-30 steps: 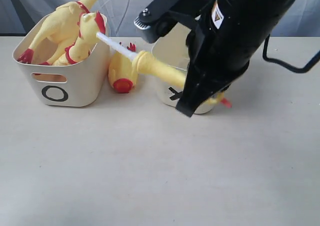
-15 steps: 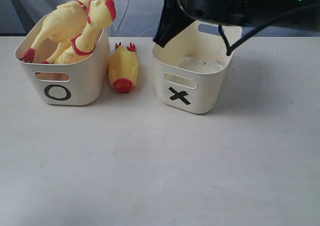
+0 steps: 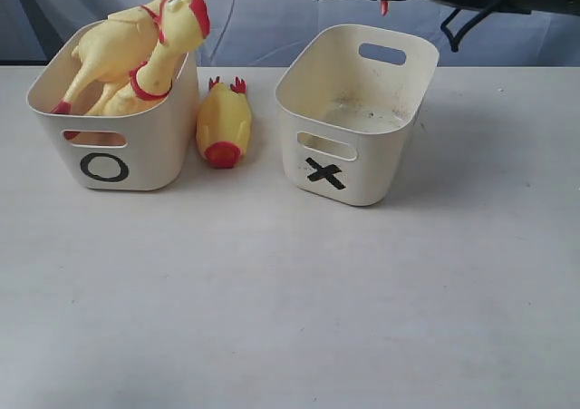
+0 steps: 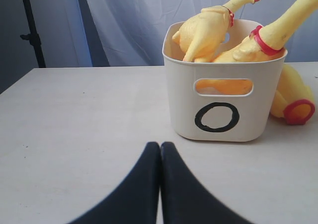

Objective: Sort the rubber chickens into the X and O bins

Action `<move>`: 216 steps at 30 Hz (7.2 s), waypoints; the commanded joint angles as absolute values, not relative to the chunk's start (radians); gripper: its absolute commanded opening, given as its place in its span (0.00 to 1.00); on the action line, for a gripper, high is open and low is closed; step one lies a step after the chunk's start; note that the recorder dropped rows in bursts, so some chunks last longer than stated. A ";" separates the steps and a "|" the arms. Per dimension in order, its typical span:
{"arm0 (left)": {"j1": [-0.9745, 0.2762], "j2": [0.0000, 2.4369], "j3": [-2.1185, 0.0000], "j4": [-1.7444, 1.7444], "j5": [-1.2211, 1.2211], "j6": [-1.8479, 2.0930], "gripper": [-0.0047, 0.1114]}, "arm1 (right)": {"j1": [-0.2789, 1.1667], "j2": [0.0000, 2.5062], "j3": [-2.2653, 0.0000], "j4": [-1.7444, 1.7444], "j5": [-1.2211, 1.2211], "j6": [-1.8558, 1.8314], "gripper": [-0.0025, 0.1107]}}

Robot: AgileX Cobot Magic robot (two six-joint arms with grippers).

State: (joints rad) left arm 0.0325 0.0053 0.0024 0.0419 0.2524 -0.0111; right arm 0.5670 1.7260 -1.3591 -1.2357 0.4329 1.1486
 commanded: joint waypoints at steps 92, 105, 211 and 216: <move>0.029 0.000 0.000 0.042 0.238 -0.017 0.04 | 0.676 2.349 -1.700 0.080 0.261 -0.362 0.01; 0.029 0.000 0.000 0.042 0.238 -0.017 0.04 | 0.675 2.275 -1.700 0.153 0.289 -0.303 0.18; 0.029 0.000 0.000 0.042 0.238 -0.017 0.04 | 0.828 2.253 -1.688 -0.234 1.088 -0.336 0.55; 0.029 0.000 0.000 0.042 0.238 -0.017 0.04 | 0.828 2.289 -1.688 -0.253 1.221 -0.343 0.03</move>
State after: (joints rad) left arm 0.0325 0.0053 0.0024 0.0419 0.2524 -0.0111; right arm 0.8376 2.2383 -1.7142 -0.2384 1.1012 -0.3473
